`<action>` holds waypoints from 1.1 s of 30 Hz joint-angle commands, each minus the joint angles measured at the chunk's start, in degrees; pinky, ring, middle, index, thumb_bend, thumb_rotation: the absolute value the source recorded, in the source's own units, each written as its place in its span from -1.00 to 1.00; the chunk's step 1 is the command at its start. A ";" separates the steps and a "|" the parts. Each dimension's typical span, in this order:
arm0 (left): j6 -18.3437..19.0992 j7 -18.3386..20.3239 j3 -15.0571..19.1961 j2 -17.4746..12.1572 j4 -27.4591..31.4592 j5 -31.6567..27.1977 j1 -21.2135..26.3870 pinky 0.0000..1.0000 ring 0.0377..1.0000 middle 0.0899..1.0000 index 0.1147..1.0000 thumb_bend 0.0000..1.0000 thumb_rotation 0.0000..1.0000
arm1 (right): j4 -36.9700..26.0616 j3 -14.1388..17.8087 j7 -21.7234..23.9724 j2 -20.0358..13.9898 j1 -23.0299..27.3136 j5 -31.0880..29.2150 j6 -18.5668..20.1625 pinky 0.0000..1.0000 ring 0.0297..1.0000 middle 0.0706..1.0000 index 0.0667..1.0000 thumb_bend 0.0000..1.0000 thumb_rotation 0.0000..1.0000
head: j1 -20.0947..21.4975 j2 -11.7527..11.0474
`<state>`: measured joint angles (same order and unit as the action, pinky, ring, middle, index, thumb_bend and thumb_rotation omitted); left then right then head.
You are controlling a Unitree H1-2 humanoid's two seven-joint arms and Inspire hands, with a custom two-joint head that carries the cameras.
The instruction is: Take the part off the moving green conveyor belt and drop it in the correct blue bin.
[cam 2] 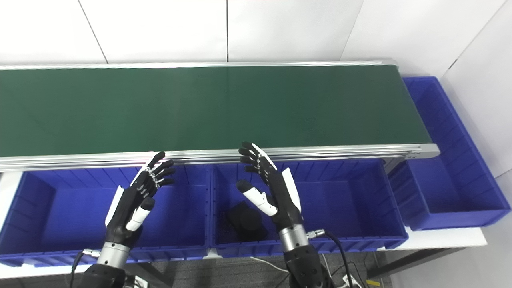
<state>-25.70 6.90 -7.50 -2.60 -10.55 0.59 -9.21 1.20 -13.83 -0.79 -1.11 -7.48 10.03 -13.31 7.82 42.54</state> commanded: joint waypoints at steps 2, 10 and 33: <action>-1.22 -0.92 -0.21 0.49 1.52 0.70 0.27 0.52 0.64 0.69 0.83 0.76 0.69 | 1.55 0.32 0.09 -0.39 1.10 0.67 -4.45 0.54 0.62 0.65 0.74 0.54 0.62 | -0.12 -0.03; -1.22 -1.59 -0.49 0.46 1.82 0.83 0.00 0.51 0.64 0.69 0.82 0.78 0.70 | 3.83 0.89 -0.07 -0.56 1.62 0.55 -6.36 0.53 0.60 0.62 0.73 0.54 0.59 | -0.37 -0.03; -1.18 -1.29 -0.62 -0.30 5.09 0.69 -1.27 0.53 0.66 0.73 0.84 0.85 0.72 | 4.24 0.66 0.15 -0.52 0.92 0.37 -7.88 0.52 0.56 0.60 0.71 0.53 0.53 | -0.87 -0.16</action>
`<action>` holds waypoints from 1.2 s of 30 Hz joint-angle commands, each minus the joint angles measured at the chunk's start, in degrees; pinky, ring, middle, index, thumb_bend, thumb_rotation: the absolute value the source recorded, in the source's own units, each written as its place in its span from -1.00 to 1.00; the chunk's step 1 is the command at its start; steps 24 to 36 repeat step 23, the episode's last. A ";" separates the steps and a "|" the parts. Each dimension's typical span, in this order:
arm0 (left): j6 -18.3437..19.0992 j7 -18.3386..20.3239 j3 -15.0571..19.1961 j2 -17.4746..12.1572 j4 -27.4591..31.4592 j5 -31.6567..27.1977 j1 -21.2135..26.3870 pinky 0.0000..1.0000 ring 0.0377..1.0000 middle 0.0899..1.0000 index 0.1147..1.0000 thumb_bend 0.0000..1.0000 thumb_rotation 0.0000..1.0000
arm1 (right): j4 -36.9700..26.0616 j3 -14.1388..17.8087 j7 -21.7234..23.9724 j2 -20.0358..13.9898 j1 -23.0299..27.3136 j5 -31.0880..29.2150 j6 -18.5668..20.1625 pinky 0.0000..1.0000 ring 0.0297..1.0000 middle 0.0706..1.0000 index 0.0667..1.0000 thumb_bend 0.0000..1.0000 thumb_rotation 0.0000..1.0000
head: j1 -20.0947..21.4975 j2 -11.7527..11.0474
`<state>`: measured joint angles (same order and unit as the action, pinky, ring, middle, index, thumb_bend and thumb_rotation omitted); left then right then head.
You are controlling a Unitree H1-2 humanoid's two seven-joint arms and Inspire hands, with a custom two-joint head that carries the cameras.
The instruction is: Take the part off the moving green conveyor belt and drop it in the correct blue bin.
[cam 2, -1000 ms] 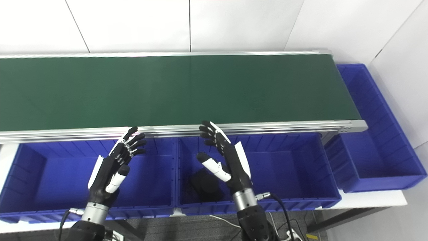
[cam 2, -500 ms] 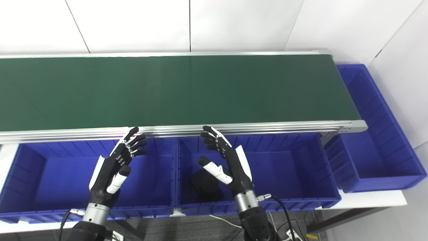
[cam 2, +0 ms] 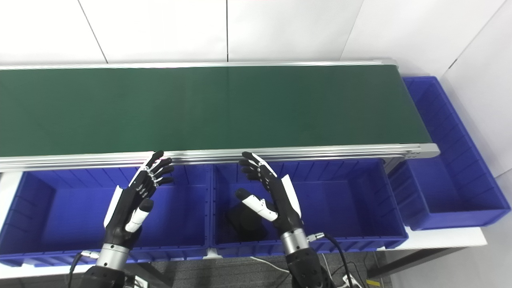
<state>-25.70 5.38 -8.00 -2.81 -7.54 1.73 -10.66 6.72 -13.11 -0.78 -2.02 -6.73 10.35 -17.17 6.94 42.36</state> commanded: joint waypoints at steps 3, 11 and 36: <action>-1.18 0.48 -0.07 -0.34 2.71 -0.69 -0.11 0.54 0.66 0.73 0.84 0.84 0.72 | -1.37 -0.12 0.18 0.40 0.12 0.15 -4.16 0.52 0.56 0.60 0.71 0.53 0.52 | 0.03 0.00; -1.21 1.15 0.11 -0.71 3.15 -1.24 -0.21 0.55 0.66 0.75 0.85 0.86 0.71 | -1.80 -0.17 0.42 0.54 -0.02 -0.16 -4.16 0.52 0.57 0.61 0.72 0.54 0.52 | -0.11 0.07; -1.21 1.41 0.19 -0.55 3.18 -1.15 -0.27 0.54 0.65 0.74 0.85 0.85 0.71 | -2.05 -0.13 0.43 0.65 -0.09 -0.02 -4.21 0.51 0.56 0.61 0.72 0.56 0.55 | -0.01 -0.02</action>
